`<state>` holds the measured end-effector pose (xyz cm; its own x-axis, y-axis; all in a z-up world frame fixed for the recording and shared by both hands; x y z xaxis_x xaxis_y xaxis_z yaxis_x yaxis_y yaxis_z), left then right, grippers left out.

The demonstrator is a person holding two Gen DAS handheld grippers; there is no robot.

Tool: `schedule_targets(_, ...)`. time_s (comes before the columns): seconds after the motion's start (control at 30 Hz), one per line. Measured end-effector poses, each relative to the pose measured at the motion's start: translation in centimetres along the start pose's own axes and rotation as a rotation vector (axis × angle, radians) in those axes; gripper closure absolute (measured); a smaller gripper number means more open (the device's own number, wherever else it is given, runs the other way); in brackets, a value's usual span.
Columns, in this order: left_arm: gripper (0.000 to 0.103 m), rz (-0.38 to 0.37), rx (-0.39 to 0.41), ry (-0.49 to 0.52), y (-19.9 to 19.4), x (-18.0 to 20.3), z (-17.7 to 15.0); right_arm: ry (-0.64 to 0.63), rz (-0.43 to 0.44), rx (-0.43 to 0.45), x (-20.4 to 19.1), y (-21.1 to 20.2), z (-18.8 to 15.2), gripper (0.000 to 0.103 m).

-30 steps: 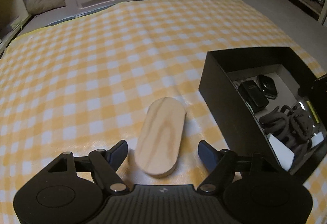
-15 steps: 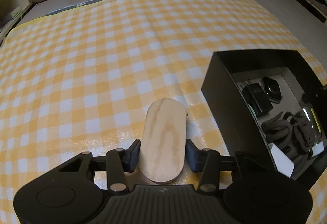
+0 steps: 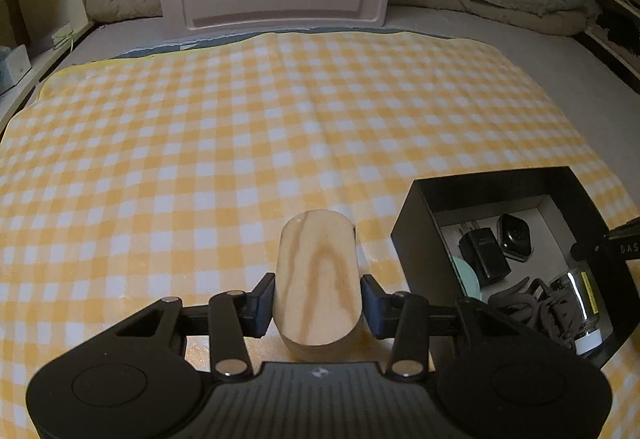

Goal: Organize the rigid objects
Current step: 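Carry the wooden block into the black box and open the left tool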

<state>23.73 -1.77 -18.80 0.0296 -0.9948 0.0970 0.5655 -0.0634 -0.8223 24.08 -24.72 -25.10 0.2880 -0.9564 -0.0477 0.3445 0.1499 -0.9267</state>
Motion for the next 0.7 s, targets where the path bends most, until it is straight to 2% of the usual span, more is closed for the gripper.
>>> schedule_targets(0.2, 0.058, -0.019, 0.121, 0.004, -2.3, 1.3, 2.3, 0.0, -0.001, 0.0, -0.2, 0.0, 0.1, 0.098)
schedule_targets(0.33, 0.058, -0.079, 0.194, -0.015, -4.5, 3.1, 3.6, 0.001, 0.0, 0.001, 0.1, 0.0, -0.1, 0.098)
schedule_targets(0.53, 0.058, -0.176, 0.198, -0.071, -5.0, 6.7, 3.6, 0.001, 0.0, 0.0, 0.1, 0.0, 0.0, 0.098)
schedule_targets(0.7, 0.058, -0.242, 0.126, -0.097, -3.2, 10.4, 2.3, 0.002, 0.0, 0.001, 0.1, 0.0, -0.1, 0.098)
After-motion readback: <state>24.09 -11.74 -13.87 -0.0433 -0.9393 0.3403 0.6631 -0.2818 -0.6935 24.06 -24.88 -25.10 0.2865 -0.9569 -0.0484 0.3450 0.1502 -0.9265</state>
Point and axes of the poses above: each gripper's, at about its wrist camera, not at the fingertips, and y roughly the way its jaws point, x to its right, z to its top, the point moved 9 cm from there along y, roughly the way its jaws point, and after that the axes turned 10 degrees about -y, right-handed, at the moved point
